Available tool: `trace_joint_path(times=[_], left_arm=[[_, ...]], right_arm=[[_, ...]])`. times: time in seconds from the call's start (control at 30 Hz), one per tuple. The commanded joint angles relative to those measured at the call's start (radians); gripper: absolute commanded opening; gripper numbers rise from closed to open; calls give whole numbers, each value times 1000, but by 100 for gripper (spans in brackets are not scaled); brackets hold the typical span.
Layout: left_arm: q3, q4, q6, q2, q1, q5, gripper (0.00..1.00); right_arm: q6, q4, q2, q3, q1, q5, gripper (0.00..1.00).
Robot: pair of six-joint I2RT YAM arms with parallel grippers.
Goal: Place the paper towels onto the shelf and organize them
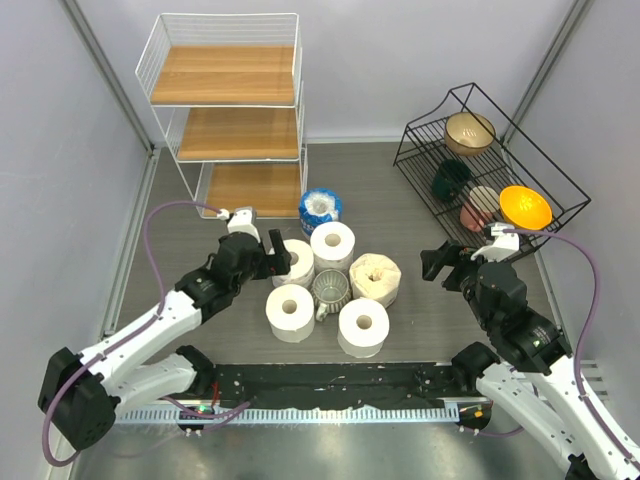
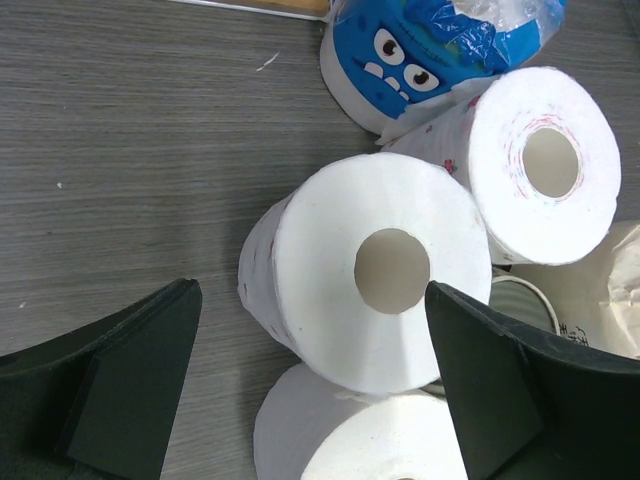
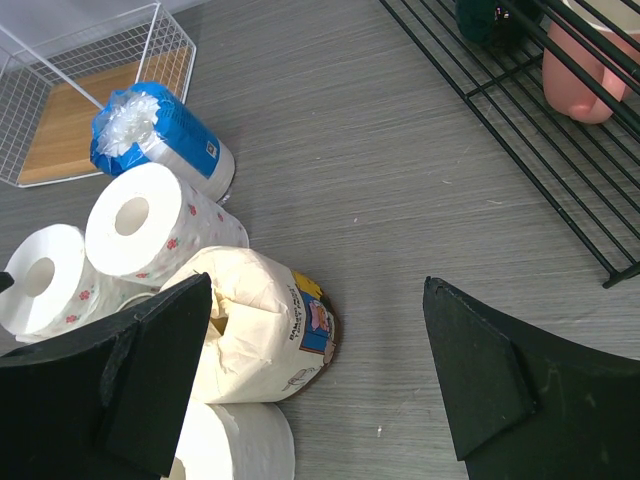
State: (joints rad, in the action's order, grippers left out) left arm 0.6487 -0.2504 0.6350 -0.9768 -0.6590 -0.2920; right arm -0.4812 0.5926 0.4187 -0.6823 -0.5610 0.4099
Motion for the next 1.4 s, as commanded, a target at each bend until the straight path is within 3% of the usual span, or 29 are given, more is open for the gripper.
trace_joint_path(times=[0.0, 0.53, 1.0, 1.1, 1.37], left_arm=[[9, 62, -14, -25, -2, 1, 100], [40, 57, 11, -189, -2, -41, 99], [49, 19, -14, -131, -2, -41, 39], [100, -36, -46, -99, -2, -61, 33], [337, -174, -95, 18, -2, -88, 32]], right_arm=[[-5, -20, 0, -14, -4, 23, 92], [-5, -19, 5, -14, -4, 15, 91], [-10, -30, 9, -2, -2, 13, 91], [-11, -31, 15, -2, -4, 7, 91], [-13, -36, 17, 1, -4, 3, 91]])
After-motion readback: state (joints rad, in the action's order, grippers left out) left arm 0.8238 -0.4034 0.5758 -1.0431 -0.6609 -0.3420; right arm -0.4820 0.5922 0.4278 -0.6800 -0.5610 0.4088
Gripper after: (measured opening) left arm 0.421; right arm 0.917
